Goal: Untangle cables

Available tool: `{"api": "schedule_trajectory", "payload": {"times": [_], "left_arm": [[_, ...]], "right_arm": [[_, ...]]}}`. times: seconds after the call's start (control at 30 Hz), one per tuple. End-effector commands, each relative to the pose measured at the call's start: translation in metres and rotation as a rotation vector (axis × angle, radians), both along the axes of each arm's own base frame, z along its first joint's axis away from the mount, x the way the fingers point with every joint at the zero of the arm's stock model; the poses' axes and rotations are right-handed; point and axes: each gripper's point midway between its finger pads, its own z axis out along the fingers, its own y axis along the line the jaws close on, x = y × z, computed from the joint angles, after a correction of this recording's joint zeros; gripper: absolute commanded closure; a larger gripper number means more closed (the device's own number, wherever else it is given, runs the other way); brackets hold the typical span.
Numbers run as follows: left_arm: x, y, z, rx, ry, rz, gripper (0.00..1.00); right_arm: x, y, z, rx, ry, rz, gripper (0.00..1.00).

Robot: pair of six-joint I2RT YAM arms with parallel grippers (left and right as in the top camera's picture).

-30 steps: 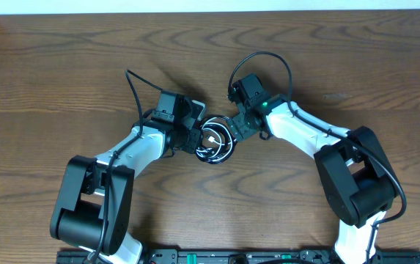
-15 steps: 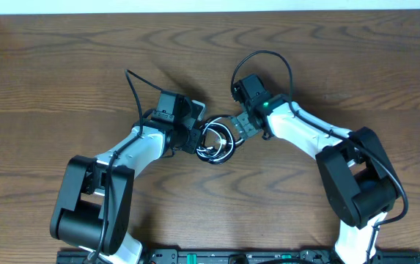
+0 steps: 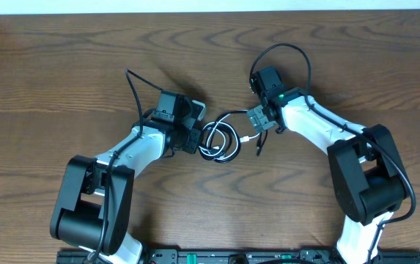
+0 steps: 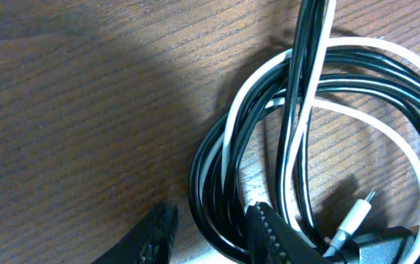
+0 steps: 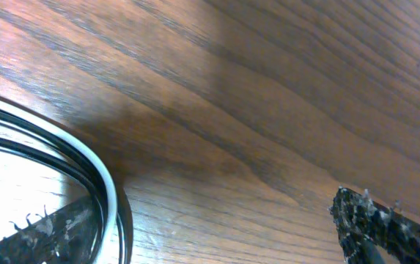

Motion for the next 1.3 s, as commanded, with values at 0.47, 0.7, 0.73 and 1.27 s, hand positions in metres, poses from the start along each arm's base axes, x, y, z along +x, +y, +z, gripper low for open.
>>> {"api": "schedule_trajectory", "payload": {"times": [0.47, 0.7, 0.73, 1.27], "left_arm": [[-0.021, 0.01, -0.027, 0.063, 0.087, -0.009, 0.64], [-0.021, 0.01, -0.027, 0.063, 0.087, -0.008, 0.64], [-0.021, 0.01, -0.027, 0.063, 0.087, -0.008, 0.64], [-0.021, 0.01, -0.028, 0.065, 0.086, -0.008, 0.64]], "right_arm": [[-0.011, -0.057, -0.012, -0.257, 0.021, -0.073, 0.01], [-0.02, -0.014, -0.026, -0.005, 0.097, -0.034, 0.01], [-0.023, 0.003, -0.028, 0.078, 0.128, 0.022, 0.01], [-0.054, -0.043, -0.03, -0.202, 0.275, 0.181, 0.01]]}}
